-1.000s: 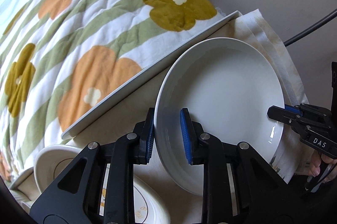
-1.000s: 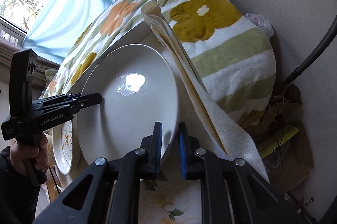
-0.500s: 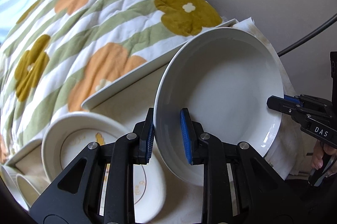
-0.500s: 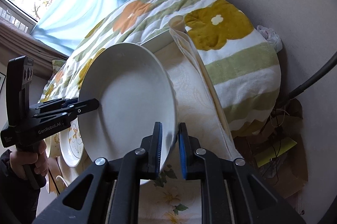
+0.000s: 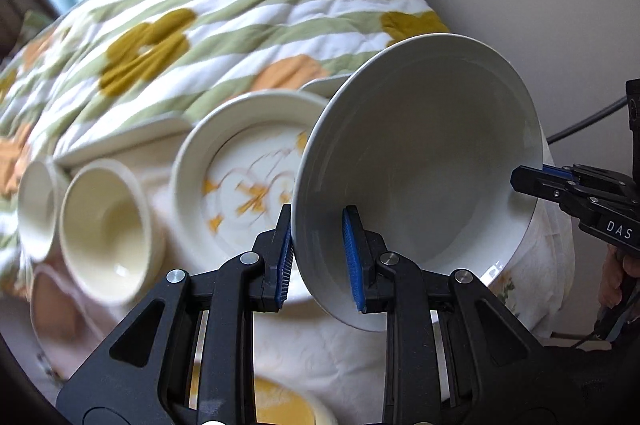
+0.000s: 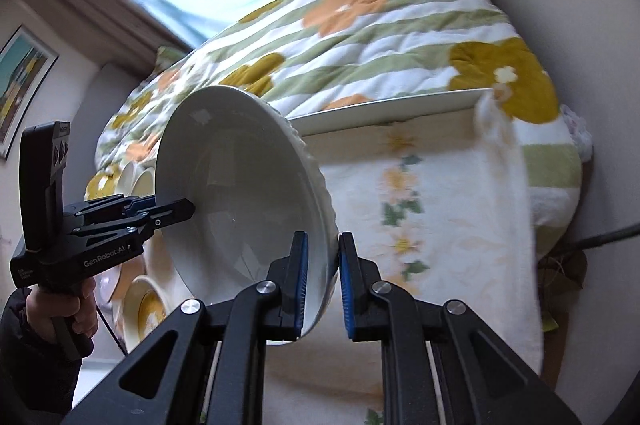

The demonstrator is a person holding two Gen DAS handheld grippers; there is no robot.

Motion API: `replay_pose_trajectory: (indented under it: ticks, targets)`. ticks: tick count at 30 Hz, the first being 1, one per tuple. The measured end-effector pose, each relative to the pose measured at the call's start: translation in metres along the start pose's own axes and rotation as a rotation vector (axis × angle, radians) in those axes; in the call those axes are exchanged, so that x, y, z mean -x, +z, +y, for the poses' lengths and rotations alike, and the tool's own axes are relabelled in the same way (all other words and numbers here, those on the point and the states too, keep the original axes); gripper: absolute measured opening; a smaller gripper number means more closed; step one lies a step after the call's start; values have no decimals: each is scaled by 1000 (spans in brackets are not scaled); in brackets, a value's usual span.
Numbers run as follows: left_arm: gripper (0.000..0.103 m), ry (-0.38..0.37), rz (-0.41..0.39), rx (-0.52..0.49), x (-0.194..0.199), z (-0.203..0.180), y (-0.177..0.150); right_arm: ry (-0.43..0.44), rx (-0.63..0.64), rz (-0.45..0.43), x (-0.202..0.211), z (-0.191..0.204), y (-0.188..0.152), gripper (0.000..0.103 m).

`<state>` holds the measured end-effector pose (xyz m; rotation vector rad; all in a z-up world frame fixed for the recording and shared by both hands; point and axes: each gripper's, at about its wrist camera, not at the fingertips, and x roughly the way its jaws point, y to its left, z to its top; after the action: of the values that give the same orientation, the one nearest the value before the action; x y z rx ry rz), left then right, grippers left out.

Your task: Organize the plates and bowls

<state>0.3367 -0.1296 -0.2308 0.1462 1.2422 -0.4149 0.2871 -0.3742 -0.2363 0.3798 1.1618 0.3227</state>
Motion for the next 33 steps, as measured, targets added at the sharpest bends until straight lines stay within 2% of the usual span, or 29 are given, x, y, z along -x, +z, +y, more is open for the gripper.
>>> replay_pose_trajectory:
  ticks: [11, 19, 33]
  targets:
    - [21, 98, 7, 258, 56, 78, -119, 131, 186, 157, -43, 89, -35, 14]
    - [21, 107, 14, 391, 71, 110, -189, 166, 269, 247, -70, 138, -67, 14]
    - [21, 49, 51, 438, 57, 152, -232, 98, 285, 332, -103, 176, -97, 14]
